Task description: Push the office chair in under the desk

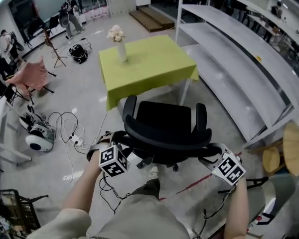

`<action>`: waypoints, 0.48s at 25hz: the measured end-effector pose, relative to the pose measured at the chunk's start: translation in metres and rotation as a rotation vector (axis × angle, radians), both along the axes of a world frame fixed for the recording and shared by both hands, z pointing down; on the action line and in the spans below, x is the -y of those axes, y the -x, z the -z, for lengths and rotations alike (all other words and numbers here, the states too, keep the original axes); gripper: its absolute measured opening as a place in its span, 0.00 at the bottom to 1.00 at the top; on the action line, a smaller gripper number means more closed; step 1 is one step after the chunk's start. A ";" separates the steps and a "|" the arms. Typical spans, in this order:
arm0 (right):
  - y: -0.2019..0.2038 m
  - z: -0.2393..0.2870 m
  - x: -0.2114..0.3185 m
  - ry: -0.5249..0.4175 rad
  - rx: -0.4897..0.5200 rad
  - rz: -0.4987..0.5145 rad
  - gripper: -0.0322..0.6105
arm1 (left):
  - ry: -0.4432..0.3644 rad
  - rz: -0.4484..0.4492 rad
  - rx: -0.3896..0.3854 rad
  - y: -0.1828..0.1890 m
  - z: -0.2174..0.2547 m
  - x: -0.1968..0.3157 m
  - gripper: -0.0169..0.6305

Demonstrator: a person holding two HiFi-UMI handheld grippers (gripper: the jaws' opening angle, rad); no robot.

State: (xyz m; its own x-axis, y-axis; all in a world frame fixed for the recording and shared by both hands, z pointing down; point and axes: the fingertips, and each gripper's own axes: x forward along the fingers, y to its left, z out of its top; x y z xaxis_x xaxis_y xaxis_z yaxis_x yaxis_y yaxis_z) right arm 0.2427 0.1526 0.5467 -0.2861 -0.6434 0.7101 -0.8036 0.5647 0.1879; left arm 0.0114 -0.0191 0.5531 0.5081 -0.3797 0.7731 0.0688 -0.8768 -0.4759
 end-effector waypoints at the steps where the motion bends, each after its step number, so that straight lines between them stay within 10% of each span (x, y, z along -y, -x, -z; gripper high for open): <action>1: -0.004 0.000 0.007 -0.001 -0.001 0.001 0.40 | -0.001 0.004 -0.001 -0.003 0.000 0.006 0.44; 12: -0.052 0.000 0.097 0.030 0.012 0.039 0.41 | 0.023 0.099 0.023 -0.038 0.000 0.077 0.44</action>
